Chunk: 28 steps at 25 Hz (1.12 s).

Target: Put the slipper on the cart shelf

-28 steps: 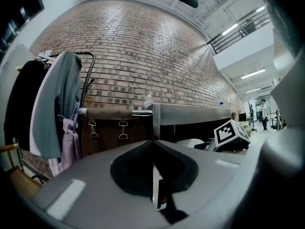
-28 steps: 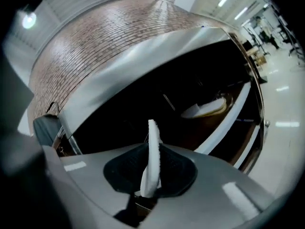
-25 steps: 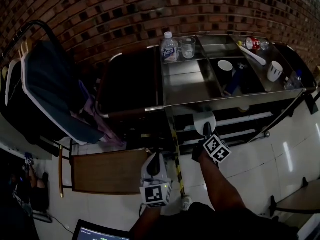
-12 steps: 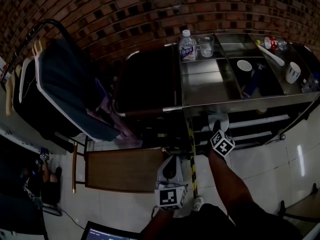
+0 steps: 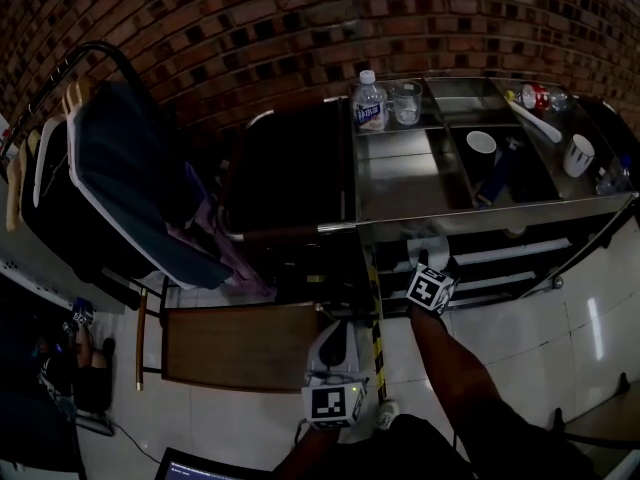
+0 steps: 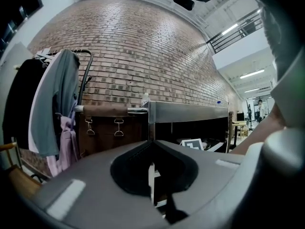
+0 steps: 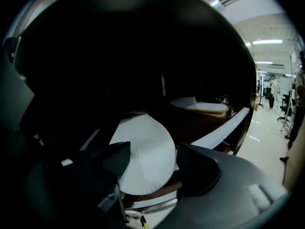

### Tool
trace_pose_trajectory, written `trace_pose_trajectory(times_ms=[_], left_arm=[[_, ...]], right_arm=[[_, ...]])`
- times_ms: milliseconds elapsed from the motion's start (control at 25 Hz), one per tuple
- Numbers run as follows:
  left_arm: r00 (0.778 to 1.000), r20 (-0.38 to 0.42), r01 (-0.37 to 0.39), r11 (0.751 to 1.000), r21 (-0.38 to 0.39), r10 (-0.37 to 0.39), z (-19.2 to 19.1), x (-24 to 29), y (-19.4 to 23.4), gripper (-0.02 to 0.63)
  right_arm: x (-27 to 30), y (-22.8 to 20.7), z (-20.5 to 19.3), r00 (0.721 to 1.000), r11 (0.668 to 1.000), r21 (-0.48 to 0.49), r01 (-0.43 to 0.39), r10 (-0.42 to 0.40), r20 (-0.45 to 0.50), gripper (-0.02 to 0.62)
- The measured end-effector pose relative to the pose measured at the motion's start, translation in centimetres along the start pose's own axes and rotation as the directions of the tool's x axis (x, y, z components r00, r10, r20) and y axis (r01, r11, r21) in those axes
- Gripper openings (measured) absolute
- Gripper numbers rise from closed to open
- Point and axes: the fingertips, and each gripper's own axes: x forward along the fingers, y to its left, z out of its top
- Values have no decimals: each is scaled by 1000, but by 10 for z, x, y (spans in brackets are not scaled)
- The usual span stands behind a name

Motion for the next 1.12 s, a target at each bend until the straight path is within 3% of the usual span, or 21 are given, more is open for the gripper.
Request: trace_pose_trajectory(times_ms=[200, 320, 440, 600, 720, 840, 920, 1000, 1040, 1120], left_arm=[[1000, -5, 6, 1000, -5, -6, 2, 1, -1, 17], [1000, -10, 3, 1000, -28, -3, 2, 3, 2, 17], [1000, -22, -5, 999, -53, 4, -3, 7, 7, 17], [1000, -12, 9, 999, -52, -10, 0, 12, 3, 17], [999, 32, 36, 999, -40, -34, 11, 14, -7, 17], [995, 85, 58, 998, -36, -55, 25, 10, -17, 17], [992, 104, 77, 996, -33, -74, 30, 6, -25, 17], [989, 115, 93, 995, -29, -89, 32, 2, -30, 17], [989, 116, 99, 995, -28, -95, 33, 0, -34, 17], [989, 109, 107, 994, -28, -104, 33, -5, -42, 17]], right_arm=[[3, 0, 11, 1000, 996, -86, -26, 27, 15, 348], [-26, 4, 36, 984, 975, -209, -71, 103, 143, 348], [-85, 11, 66, 936, 934, -332, -135, 229, 265, 348], [-168, 18, 80, 868, 880, -411, -238, 382, 316, 287], [-226, 22, 98, 817, 858, -425, -288, 452, 358, 261], [-269, 22, 103, 792, 839, -444, -316, 490, 364, 258], [-291, 17, 103, 775, 834, -454, -315, 502, 385, 205], [-313, 13, 108, 729, 834, -449, -321, 520, 445, 50], [-322, 11, 110, 705, 831, -452, -324, 531, 470, 2], [-334, 4, 108, 699, 826, -461, -326, 538, 470, 2]])
